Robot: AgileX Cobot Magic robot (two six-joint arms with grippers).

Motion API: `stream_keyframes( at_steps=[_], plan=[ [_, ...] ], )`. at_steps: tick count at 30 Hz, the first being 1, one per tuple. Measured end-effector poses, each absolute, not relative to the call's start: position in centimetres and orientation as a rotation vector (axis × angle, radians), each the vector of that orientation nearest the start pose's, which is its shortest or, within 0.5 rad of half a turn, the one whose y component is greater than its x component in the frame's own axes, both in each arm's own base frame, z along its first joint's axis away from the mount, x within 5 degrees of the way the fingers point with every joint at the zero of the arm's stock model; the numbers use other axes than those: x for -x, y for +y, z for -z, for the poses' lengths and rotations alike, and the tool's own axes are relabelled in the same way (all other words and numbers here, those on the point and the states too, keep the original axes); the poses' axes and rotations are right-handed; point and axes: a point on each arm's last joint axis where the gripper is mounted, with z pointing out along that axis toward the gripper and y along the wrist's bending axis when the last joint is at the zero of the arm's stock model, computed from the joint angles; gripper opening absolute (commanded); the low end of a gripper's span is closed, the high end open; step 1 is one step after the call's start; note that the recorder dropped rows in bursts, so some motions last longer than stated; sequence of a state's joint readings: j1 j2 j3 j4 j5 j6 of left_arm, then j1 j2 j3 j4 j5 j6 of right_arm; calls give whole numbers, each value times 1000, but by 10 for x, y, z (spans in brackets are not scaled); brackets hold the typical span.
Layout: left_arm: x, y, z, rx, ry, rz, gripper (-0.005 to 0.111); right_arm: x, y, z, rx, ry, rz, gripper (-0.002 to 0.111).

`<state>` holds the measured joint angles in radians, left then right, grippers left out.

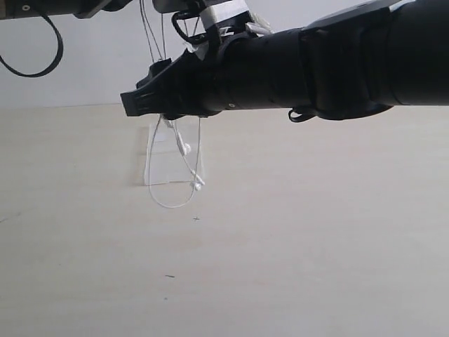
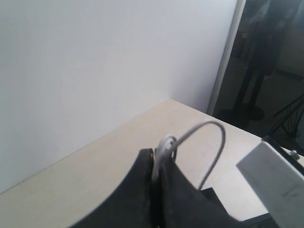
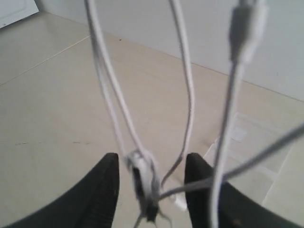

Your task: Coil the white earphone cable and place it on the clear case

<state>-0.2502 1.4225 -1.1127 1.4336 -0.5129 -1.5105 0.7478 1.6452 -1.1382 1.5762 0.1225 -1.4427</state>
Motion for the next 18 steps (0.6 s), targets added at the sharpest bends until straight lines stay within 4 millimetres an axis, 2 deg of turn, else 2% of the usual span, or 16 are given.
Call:
stream_keyframes(
  at_steps=[2, 3, 4, 5, 6, 9, 14, 18],
  plan=[
    [-304, -123, -363, -512, 1670, 690, 0, -271, 267, -283, 698, 1931, -682, 42],
    [-304, -123, -363, -512, 1670, 690, 0, -271, 267, -283, 698, 1931, -682, 28],
    [-304, -123, -363, -512, 1670, 690, 0, -271, 267, -283, 698, 1931, -682, 22],
    [-304, -123, -363, -512, 1670, 690, 0, -271, 267, -283, 699, 1931, -684, 6],
    [-304, -123, -363, -512, 1670, 690, 0, -271, 267, -283, 701, 1930, -683, 0],
    [-303, -123, -363, -514, 1669, 693, 0, -271, 267, -283, 710, 1925, -677, 6],
    [-303, -123, -363, -514, 1669, 693, 0, -271, 267, -283, 715, 1923, -673, 36],
    [-303, -123, -363, -514, 1669, 693, 0, -271, 267, -283, 717, 1922, -672, 48]
  ],
)
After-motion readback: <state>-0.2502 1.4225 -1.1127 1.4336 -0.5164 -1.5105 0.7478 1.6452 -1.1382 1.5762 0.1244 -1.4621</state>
